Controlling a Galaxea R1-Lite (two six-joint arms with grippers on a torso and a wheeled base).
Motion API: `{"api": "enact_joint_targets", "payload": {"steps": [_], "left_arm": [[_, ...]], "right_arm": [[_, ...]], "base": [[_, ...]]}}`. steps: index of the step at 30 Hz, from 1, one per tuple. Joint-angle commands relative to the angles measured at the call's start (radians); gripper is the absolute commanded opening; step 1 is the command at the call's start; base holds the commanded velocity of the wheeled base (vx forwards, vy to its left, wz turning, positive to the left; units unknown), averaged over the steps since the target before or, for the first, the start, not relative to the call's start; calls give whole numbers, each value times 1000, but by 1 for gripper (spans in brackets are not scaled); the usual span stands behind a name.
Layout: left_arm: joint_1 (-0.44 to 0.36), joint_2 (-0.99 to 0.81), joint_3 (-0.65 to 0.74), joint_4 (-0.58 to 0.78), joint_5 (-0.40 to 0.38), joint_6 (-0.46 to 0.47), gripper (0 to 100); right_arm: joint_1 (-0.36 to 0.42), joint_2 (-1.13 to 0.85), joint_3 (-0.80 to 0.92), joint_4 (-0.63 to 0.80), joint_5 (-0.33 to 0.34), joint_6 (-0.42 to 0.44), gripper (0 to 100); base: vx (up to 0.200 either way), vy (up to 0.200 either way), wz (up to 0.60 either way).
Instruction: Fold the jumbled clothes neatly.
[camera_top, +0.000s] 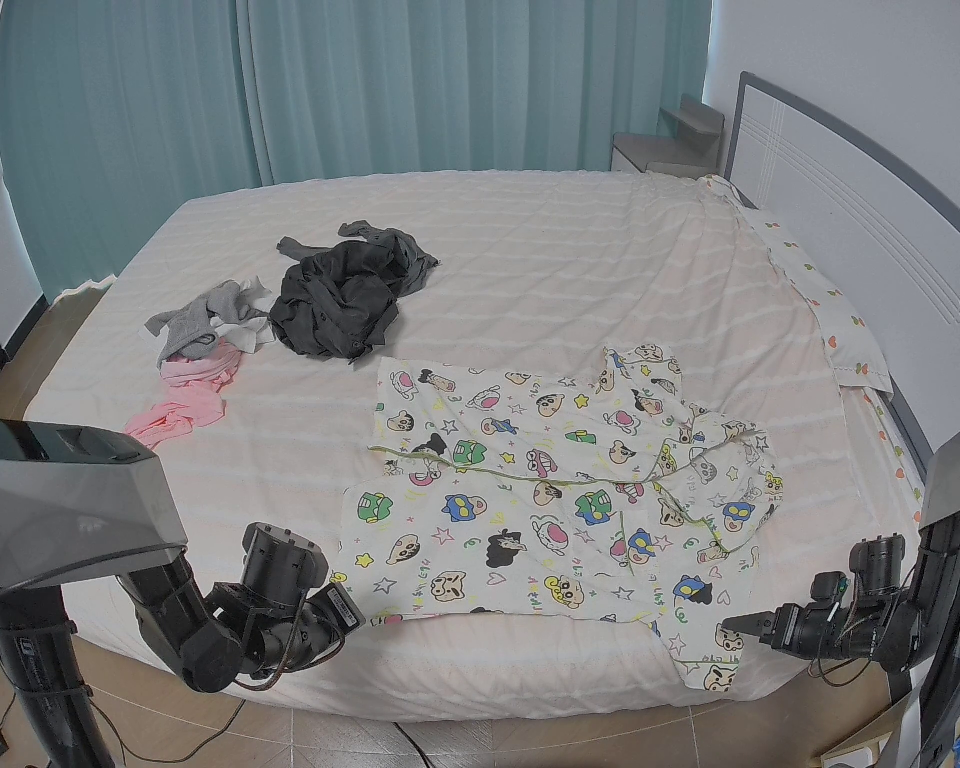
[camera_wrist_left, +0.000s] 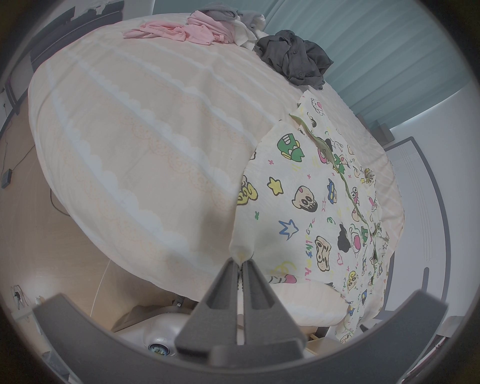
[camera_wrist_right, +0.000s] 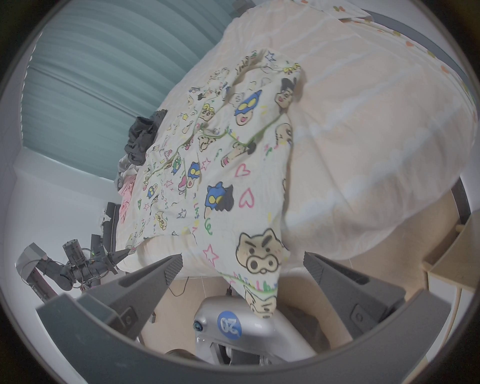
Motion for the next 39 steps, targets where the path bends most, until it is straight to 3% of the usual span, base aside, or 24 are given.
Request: {"api": "enact_joint_targets", "payload": {"steps": [1,5,14,30,31,39], "left_arm": [[-1,-4,2,-1,2,-1,0],[-2,-2,4,-1,2,-2,0],[-1,4,2,-1,2,-2,0],[-2,4,-4,-3,3,-2,0],[-2,4,-4,-3,3,-2,0],[-4,15,-5,-4,3,-1,0]], "right_arm": [[50,108,18,-108,-29,0,100],[88,202,18,-196,-84,5,100],[159,231,18,-219,-85,14,100],[208,256,-31,-269,-87,68,100],[208,256,-34,-269,-88,74,0],[200,253,-19,-269,-87,77,0]], "base": [[0,0,0],[0,0,0],[0,0,0],[0,0,0],[0,0,0],[0,0,0]]}}
